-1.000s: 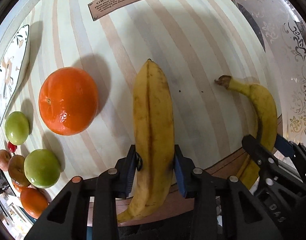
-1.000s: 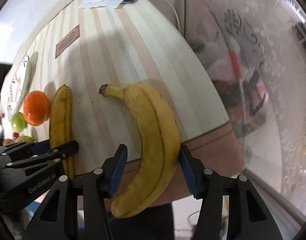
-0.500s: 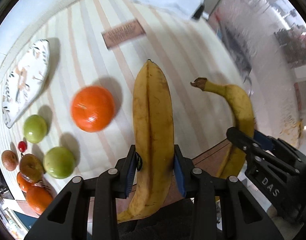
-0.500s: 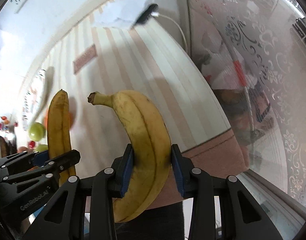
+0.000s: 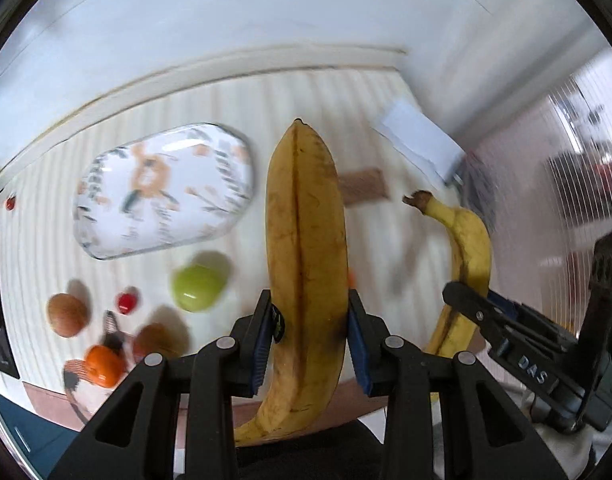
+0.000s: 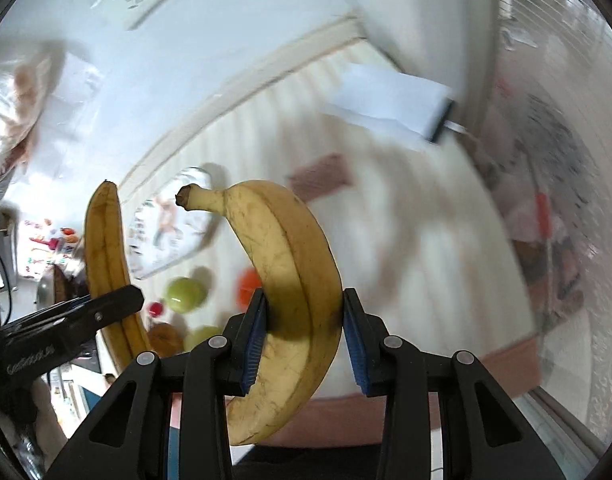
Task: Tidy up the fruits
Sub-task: 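Carry both bananas onto the floral plate and open both grippers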
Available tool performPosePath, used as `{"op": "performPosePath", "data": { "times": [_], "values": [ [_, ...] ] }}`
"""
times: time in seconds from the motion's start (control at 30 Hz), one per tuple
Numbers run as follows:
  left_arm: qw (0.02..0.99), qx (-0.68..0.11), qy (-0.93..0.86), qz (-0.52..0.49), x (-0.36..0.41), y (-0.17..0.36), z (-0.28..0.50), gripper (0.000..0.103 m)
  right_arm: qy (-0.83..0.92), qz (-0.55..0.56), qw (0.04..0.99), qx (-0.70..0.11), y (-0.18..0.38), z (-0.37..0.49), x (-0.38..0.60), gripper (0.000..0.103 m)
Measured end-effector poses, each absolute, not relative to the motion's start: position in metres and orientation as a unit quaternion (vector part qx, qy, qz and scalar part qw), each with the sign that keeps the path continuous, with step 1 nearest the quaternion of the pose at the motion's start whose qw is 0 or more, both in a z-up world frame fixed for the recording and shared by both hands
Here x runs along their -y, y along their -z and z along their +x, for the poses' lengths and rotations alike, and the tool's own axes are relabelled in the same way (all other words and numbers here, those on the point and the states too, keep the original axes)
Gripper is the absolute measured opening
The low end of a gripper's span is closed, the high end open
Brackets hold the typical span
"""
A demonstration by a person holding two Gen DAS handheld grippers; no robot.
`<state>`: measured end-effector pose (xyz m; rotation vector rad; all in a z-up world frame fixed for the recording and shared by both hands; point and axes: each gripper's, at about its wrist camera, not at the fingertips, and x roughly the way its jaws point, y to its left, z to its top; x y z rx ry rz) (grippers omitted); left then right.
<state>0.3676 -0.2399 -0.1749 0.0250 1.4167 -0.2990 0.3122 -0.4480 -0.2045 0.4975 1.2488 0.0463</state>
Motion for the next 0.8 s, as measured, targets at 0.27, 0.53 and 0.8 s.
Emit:
{"op": "performPosePath", "data": {
  "times": [0.27,0.53,0.8],
  "values": [
    [0.732,-0.672,0.09,-0.062,0.139,0.205,0.454,0.031,-0.025,0.238,0.771,-0.59,0.224,0.402,0.348,0.039],
    [0.698,-0.706,0.053,-0.104,0.071,0.263,0.516,0.031,0.017,0.244,0.745,-0.621,0.286,0.488,0.285,0.039],
    [0.667,-0.727,0.043,-0.156,0.052,0.303,0.546,0.031,0.072,0.274,0.715,-0.639,0.335,0.516,0.273,0.039]
  ]
}}
